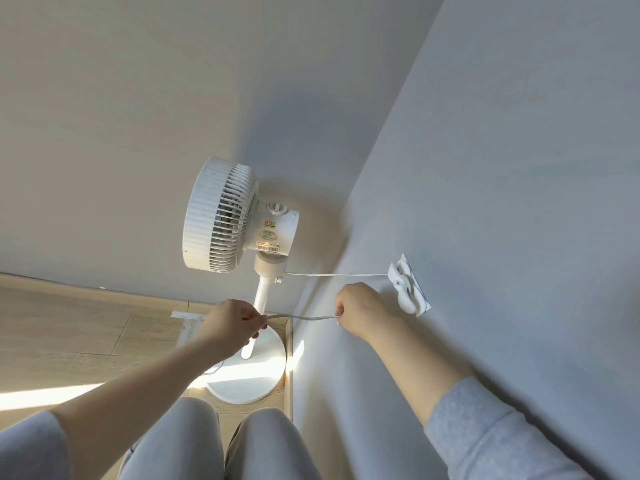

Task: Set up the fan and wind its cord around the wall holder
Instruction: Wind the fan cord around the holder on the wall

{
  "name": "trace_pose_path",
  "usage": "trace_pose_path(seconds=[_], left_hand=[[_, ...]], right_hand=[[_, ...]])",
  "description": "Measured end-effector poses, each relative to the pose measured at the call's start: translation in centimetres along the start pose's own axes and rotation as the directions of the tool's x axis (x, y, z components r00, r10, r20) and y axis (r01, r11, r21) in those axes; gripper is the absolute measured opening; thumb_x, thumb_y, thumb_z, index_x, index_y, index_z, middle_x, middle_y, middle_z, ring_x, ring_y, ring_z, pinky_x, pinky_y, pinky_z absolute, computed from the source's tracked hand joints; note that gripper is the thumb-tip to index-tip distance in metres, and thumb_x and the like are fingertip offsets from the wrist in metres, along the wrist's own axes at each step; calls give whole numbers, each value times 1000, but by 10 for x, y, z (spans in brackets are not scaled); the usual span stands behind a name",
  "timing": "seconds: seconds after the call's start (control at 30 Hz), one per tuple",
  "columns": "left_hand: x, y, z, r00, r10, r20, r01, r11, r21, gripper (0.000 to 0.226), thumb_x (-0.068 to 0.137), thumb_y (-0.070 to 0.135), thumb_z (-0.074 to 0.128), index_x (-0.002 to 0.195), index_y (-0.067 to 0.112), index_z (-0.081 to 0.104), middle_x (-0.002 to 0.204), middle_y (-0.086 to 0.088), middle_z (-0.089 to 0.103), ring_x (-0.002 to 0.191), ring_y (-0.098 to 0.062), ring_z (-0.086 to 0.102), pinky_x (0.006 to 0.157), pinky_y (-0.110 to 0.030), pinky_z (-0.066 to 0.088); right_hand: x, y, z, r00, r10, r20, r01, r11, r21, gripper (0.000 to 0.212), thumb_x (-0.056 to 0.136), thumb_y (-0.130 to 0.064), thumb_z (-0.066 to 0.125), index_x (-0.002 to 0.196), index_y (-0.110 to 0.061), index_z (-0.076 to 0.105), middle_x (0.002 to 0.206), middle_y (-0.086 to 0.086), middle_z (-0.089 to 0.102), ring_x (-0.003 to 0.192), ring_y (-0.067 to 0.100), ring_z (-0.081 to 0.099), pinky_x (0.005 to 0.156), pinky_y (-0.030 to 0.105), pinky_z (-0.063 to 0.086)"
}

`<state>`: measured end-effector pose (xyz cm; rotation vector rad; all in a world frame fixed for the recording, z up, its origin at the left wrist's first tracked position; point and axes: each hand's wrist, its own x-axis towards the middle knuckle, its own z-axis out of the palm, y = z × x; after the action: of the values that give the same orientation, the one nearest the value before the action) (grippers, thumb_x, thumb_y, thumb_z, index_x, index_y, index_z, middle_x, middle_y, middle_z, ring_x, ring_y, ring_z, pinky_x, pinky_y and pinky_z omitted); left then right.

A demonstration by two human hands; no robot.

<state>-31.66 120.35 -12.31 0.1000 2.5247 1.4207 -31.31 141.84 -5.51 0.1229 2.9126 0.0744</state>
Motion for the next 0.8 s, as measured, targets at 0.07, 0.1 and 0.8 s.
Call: trace_pose_path(seconds=[0.07, 0.1, 0.8], left_hand=[[1, -1, 0, 1000, 23, 9, -23, 1000, -6, 25, 88, 26, 60, 64, 24, 65, 60, 5, 65, 49, -10, 55, 49, -19, 43], [2, -2, 1, 999, 27, 18, -27, 1000, -16, 25, 88, 27, 60, 65, 24, 65, 60, 5, 66, 50, -10, 56, 50, -20, 44], [15, 10, 19, 993, -6, 121, 31, 978, -207, 39, 93, 35, 51, 75, 9, 73, 59, 1, 63, 50, -8, 55, 47, -11, 43]], right_hand=[[10, 0, -2, 1000, -11, -12, 11, 1000, -18, 24, 83, 0, 53, 90, -9, 73, 99, 8, 71, 94, 27, 66, 74, 29, 51], [16, 1, -3, 999, -16, -30, 15, 1000, -24, 24, 83, 1, 52, 90, -8, 74, 98, 8, 71, 93, 28, 67, 74, 29, 52], [69, 36, -78, 980, 159, -123, -162, 986, -23, 26, 87, 1, 45, 106, -2, 63, 109, 16, 69, 99, 32, 68, 74, 32, 54]])
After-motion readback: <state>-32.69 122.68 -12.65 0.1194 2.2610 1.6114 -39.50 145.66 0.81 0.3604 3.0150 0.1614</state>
